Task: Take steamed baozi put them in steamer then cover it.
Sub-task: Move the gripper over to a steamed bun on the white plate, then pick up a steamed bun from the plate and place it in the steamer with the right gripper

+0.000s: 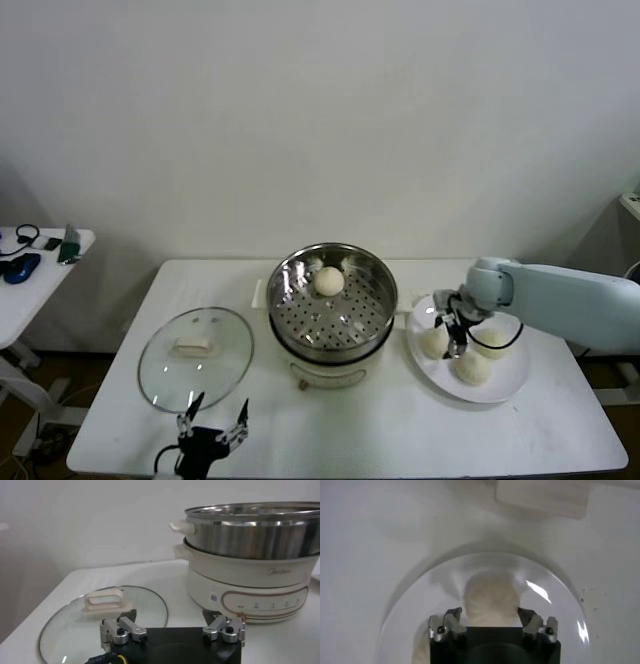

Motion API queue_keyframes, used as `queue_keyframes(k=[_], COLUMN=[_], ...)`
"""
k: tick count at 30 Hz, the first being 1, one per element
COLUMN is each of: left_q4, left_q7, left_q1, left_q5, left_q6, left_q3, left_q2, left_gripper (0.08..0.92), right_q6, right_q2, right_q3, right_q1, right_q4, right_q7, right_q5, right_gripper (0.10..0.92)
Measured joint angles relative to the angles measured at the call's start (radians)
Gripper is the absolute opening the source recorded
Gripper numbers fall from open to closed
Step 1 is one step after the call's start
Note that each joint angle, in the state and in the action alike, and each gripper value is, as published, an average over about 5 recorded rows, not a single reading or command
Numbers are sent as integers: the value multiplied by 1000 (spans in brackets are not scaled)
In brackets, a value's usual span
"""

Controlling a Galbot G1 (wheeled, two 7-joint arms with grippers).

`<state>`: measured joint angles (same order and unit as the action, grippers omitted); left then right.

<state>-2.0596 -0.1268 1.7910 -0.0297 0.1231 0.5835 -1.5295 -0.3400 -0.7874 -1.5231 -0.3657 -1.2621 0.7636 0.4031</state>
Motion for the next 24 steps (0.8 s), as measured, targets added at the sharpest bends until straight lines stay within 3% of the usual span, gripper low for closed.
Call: queue_keyframes(k=[10, 24], left_q4=[-14, -39], left_q7=[2, 5], left_q1=[8, 19], left_q5=[-2, -6], left_q6=[0, 1], left_q3=[-6, -19], left_q2=[3, 4], left_gripper=[823, 823], right_q6=[11, 52], right_q2=[11, -71], right_q3=[-26, -227], right_q1=[-84, -592], right_q4=[-25, -113], right_q7=[27, 139], right_q5=[34, 263], right_gripper=[645, 645])
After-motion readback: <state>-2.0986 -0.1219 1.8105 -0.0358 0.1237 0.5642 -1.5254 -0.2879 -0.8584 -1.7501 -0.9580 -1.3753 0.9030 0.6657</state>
